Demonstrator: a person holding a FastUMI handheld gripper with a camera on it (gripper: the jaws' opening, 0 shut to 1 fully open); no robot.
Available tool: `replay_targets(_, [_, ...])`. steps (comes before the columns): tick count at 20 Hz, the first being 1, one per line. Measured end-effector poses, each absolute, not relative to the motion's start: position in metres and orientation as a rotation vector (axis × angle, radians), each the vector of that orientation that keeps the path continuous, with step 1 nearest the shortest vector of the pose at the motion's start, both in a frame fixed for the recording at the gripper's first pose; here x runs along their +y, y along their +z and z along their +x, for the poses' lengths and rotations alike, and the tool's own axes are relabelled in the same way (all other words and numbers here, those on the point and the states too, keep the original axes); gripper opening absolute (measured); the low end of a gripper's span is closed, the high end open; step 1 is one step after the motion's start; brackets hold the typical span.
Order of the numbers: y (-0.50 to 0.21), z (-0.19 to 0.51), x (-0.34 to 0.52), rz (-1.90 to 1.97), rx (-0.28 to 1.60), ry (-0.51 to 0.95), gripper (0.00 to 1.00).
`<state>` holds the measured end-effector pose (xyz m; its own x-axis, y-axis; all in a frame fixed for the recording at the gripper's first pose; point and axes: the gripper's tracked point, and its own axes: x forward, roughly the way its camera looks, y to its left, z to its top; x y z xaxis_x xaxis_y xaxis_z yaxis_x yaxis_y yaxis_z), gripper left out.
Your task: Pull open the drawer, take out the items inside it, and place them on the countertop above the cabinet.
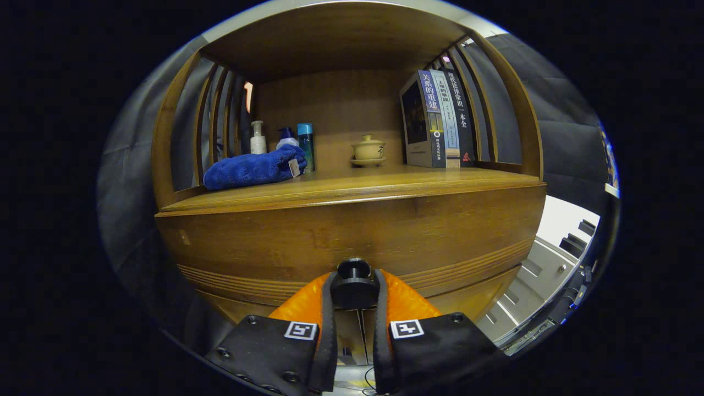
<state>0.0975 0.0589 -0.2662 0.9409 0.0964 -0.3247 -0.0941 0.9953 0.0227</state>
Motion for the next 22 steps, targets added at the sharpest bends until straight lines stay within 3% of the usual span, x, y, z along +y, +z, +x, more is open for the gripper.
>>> replay_targets(22, [-0.254,-0.005,0.043,-0.011,0.343,0.074,0.35])
